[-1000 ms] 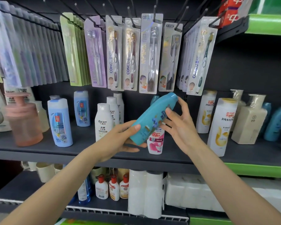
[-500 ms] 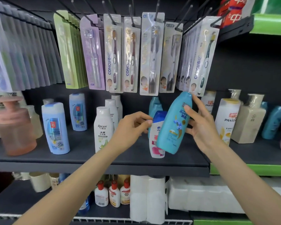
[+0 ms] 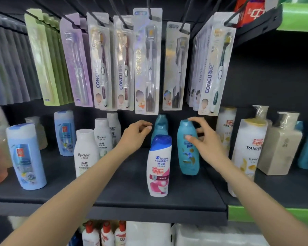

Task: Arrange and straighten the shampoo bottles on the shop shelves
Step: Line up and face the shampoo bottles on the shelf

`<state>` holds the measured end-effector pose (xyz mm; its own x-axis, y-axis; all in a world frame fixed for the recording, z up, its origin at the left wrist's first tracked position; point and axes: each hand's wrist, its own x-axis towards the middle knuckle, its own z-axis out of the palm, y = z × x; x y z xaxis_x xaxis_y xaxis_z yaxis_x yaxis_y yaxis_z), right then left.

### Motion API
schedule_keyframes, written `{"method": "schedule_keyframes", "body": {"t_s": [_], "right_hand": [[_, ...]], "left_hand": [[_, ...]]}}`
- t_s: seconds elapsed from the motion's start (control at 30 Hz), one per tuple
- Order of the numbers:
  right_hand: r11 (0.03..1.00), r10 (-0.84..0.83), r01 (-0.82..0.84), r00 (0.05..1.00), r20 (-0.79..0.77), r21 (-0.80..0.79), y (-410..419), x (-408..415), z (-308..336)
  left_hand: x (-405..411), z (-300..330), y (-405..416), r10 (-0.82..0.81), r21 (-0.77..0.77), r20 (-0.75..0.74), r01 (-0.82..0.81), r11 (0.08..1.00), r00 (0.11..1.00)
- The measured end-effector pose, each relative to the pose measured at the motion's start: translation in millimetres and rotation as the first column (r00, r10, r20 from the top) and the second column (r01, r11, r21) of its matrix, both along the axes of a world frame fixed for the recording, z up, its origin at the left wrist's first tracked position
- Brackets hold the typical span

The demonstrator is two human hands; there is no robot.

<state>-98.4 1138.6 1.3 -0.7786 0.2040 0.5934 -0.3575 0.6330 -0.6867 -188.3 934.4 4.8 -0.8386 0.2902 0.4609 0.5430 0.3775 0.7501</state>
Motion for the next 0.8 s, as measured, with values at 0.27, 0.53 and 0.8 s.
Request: {"method": "schedule_keyframes", "body": {"t_s": [0.27,0.53,0.8], "right_hand": [[0.987,0.027,-0.021,0.999,0.039,-0.16,15,-69,-24],[0.981,0.108,-0.094,0.992,0.072,-0.169,2,-123,-26],[0.949,0.191,-0.177,0.981,0.03,-0.259,-5,-135,-33]], "left_hand": [[-23,8,24,-0.049,0.156,0.228,0.013,0.988,0.972],[-22,12,30,-0.042,0.162,0.334,-0.013,0.987,0.942],[-14,21,31,-0.02,0.092,0.368,-0.015,0.996,0.929]]}}
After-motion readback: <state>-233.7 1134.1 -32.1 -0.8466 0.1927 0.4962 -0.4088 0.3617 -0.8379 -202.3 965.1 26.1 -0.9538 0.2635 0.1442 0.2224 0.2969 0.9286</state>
